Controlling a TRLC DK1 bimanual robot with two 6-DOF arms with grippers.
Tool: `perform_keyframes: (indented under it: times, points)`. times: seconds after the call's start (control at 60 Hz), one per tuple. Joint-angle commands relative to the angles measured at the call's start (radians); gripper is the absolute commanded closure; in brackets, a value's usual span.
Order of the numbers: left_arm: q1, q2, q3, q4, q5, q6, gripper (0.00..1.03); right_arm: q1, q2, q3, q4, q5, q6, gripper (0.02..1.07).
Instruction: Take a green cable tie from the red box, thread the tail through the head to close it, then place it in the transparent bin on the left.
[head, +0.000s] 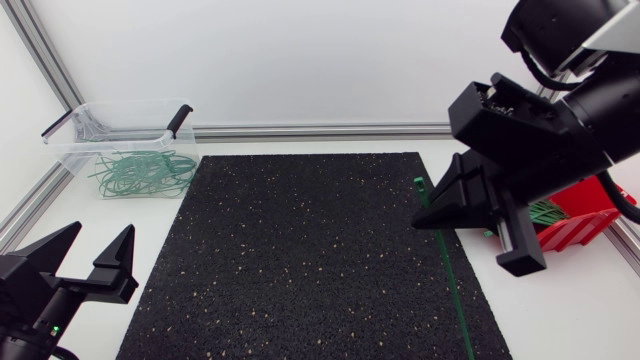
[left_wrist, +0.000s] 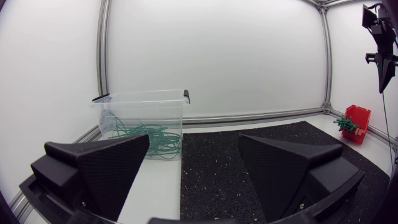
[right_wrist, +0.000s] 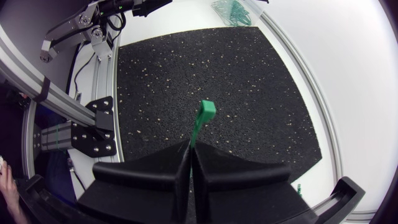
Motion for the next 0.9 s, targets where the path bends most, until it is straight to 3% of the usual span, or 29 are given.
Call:
perform_keyframes:
  times: [0.0, 0.2, 0.55, 0.883]
  points:
    - [-0.015, -0.003, -0.038, -0.03, 0.006, 0.007, 0.04, -0.028, 0.052, 0.004, -0.006, -0.064, 0.013, 1.01]
    - [-0.052, -0.005, -0.026, -0.025, 0.028, 0.007, 0.04, -0.059, 0.153, -0.026, 0.02, -0.226, 0.012, 1.01]
    - [-0.02, 0.233, 0.165, -0.065, 0.232, -0.09, 0.04, -0.06, 0.274, -0.038, 0.026, -0.38, 0.053, 1.01]
    - [-0.032, 0.518, 0.324, -0.052, 0.603, -0.163, 0.04, -0.039, 0.271, -0.081, 0.055, -0.49, -0.013, 1.01]
